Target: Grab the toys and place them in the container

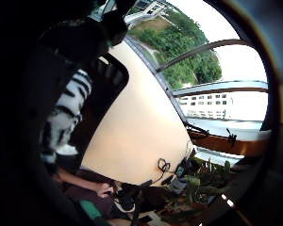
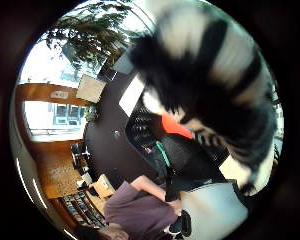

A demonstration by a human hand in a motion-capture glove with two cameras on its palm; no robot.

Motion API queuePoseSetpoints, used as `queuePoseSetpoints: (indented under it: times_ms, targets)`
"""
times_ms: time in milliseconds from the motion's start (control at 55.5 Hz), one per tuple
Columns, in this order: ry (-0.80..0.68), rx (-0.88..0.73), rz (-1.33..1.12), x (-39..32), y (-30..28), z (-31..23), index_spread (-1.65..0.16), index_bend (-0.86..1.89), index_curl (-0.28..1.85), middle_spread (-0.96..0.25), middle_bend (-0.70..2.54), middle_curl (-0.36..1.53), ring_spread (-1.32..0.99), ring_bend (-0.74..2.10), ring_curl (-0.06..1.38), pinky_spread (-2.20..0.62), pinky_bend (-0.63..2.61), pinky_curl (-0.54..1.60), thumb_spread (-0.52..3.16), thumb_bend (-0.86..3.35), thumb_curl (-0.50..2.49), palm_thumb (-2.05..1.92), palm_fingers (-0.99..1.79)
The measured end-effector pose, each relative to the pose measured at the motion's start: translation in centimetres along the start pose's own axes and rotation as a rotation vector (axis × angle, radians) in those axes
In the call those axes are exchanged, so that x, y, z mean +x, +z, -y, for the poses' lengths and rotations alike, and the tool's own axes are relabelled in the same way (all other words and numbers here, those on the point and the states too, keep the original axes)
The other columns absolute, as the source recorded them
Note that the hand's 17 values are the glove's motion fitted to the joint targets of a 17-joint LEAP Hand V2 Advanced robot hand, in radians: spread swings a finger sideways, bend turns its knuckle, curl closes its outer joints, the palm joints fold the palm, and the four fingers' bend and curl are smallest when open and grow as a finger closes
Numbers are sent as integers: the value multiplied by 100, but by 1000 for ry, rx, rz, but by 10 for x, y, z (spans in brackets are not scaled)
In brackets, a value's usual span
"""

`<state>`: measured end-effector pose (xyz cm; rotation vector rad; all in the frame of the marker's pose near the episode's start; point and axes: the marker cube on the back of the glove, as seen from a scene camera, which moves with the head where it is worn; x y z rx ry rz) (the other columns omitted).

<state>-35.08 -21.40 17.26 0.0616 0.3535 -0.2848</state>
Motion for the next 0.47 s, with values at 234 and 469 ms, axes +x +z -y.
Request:
queuePoseSetpoints:
  times_ms: [234,469]
  targets:
    - [-120,8,31,8,-2,-13,-11,1,5,7,9,44,-4,72,35,0,122,42,117,-3,54,6,-44]
    - [-124,38,47,32,-8,-23,-11,0,6,11,11,34,1,67,33,4,115,38,123,-2,44,3,-38]
